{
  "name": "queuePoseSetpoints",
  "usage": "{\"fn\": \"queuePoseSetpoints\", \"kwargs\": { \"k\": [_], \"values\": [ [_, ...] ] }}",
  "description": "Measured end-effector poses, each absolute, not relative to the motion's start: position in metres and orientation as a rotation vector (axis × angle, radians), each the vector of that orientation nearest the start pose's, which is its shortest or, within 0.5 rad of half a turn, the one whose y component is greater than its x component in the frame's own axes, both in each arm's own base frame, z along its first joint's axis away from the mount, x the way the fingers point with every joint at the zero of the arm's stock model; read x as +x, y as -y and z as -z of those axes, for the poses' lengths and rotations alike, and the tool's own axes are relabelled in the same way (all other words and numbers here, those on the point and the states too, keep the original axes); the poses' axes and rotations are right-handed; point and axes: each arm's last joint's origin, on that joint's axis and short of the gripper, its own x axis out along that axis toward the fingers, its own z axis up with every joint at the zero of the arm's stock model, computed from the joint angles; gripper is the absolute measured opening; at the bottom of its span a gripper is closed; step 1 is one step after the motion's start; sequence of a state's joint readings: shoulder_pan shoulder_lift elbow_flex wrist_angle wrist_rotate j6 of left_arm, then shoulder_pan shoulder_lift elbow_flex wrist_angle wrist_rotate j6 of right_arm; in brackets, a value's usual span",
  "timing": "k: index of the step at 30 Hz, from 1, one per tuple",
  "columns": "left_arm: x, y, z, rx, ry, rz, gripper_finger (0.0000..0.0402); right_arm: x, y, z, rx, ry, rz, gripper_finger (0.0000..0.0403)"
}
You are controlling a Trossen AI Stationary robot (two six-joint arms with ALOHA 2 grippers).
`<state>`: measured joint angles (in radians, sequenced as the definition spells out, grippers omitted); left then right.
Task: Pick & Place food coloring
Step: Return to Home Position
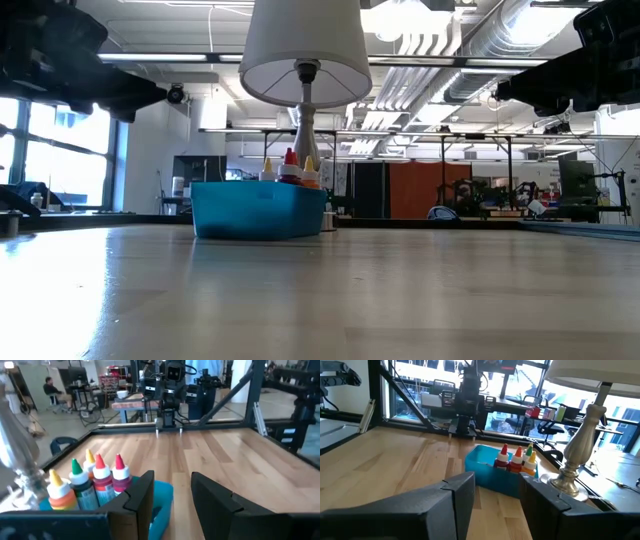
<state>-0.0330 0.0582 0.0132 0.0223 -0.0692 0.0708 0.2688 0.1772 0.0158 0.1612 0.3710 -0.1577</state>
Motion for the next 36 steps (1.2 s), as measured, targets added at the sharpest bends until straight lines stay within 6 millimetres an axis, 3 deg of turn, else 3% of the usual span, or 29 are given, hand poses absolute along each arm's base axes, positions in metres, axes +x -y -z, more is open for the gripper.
{"fn": "queuePoseSetpoints", "kwargs": {
  "k": [7,36],
  "values": [
    [0.1006,0.0014,-0.1653,-0.077,-0.022,-0.035,0.0128,0.1053,-0.0182,-0.1699,-0.158,-0.008,0.102,0.0144],
    [0.1006,0.0012,-0.1656,-0.083,-0.019,-0.041,0.0128,0.1053,-0.0181,-0.1702,-0.157,-0.007,0.102,0.0144]
  ]
}}
